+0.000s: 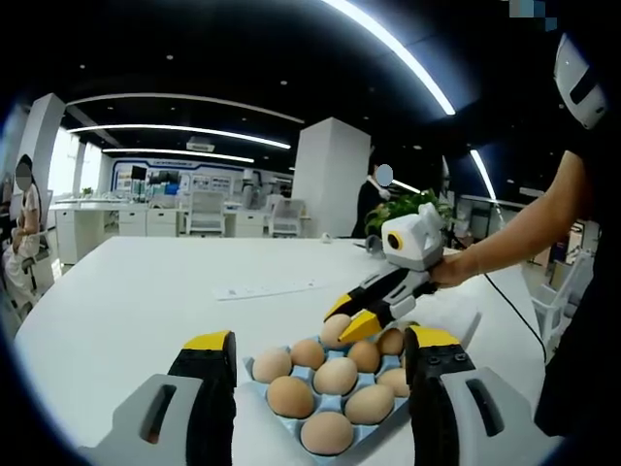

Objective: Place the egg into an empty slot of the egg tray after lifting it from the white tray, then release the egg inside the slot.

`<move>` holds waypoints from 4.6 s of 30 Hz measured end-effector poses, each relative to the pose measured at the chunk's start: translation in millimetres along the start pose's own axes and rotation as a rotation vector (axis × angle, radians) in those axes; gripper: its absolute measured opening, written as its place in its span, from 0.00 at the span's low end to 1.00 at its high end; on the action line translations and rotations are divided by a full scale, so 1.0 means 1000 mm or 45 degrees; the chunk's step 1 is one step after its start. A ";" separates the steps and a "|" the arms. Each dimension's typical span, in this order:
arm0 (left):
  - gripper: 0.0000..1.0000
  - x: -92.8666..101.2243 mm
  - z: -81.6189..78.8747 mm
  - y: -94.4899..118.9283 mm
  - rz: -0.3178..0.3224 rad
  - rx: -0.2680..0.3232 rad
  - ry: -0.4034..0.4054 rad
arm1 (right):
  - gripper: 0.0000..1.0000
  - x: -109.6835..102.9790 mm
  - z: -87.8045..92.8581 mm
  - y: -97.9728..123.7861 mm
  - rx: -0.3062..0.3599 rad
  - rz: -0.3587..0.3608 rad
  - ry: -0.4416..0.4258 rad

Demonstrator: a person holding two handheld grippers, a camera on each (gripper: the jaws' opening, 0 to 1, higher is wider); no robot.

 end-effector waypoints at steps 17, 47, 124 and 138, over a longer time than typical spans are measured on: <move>0.70 -0.001 0.001 0.001 -0.004 -0.009 0.007 | 0.26 0.001 0.009 0.000 -0.069 -0.089 0.080; 0.70 0.008 -0.002 -0.007 0.038 -0.012 -0.020 | 0.26 0.010 0.006 0.063 0.135 0.179 0.007; 0.63 0.010 -0.005 -0.008 0.041 -0.017 0.002 | 0.25 0.066 0.050 0.264 -0.339 0.641 0.037; 0.63 0.010 -0.005 -0.010 0.052 -0.003 0.001 | 0.25 0.046 0.011 0.254 -0.045 0.657 0.017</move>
Point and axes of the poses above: the point that each gripper's makers call its tool centre point, and the gripper's own axes: y roughly backward along the fingers, x roughly to its right, z roughly out of its underside, the point moved 10 cm from there along y, roughly backward along the fingers, and after that the axes turned 15 degrees about x, right-handed, at the moved point
